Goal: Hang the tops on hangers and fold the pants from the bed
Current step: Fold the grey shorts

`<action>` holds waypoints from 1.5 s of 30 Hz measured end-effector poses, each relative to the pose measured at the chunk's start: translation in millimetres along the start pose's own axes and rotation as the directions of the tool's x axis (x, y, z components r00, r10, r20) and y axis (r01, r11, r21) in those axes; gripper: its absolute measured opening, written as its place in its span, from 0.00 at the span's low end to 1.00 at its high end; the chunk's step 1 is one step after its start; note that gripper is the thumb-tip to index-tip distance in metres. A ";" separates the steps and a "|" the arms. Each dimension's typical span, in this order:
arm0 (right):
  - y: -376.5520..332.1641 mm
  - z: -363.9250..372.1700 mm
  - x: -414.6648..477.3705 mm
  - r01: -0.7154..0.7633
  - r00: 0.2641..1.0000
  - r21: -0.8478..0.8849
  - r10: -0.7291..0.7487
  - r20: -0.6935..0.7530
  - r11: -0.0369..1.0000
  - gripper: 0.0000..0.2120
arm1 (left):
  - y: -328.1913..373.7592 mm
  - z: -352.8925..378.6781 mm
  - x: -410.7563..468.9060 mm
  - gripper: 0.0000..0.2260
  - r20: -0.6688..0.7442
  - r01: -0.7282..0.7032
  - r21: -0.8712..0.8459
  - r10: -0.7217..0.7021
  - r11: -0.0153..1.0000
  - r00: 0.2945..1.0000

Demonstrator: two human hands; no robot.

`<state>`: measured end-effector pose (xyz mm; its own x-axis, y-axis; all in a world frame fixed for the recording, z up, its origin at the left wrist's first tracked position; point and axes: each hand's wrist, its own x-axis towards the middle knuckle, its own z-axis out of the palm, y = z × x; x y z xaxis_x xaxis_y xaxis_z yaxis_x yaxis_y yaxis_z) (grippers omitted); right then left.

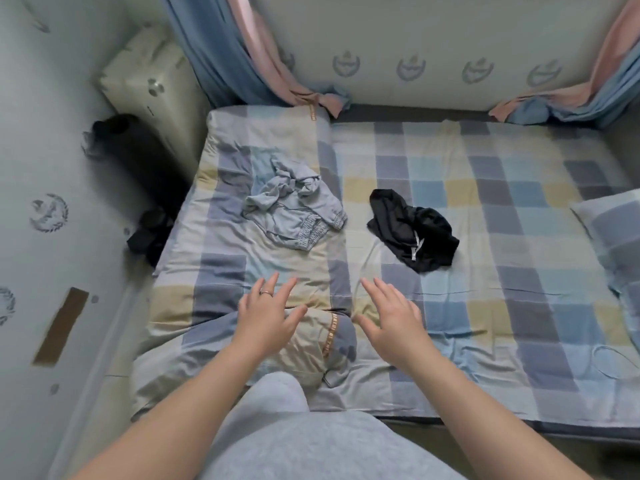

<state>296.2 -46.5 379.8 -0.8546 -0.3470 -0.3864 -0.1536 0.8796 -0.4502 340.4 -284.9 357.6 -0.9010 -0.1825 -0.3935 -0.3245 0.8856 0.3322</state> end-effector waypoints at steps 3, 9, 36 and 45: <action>-4.3 -9.7 34.2 0.029 0.998 -0.054 -0.026 0.053 0.998 0.31 | 5.8 -2.2 28.2 0.28 0.014 0.014 -0.031 -0.014 0.999 1.000; -0.7 -10.0 123.1 0.055 0.998 -0.104 -0.056 -0.002 0.993 0.31 | -14.9 14.5 124.1 0.28 0.012 -0.003 -0.006 0.003 1.000 1.000; -86.2 238.6 706.9 0.162 0.981 -0.300 -0.120 0.154 0.940 0.42 | -284.9 156.0 637.9 0.49 0.080 0.404 -0.393 -0.406 0.826 0.910; -120.6 238.4 777.1 0.122 0.992 -0.375 -0.102 0.075 0.919 0.24 | -296.2 145.8 650.7 0.46 0.125 0.354 -0.555 -0.345 0.752 0.930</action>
<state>-231.1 -499.8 -58.1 -0.7949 -0.4579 -0.3980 -0.4316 0.8879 -0.1595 -107.8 -603.7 -121.8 -0.6900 -0.4221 -0.5880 -0.7231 0.3646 0.5867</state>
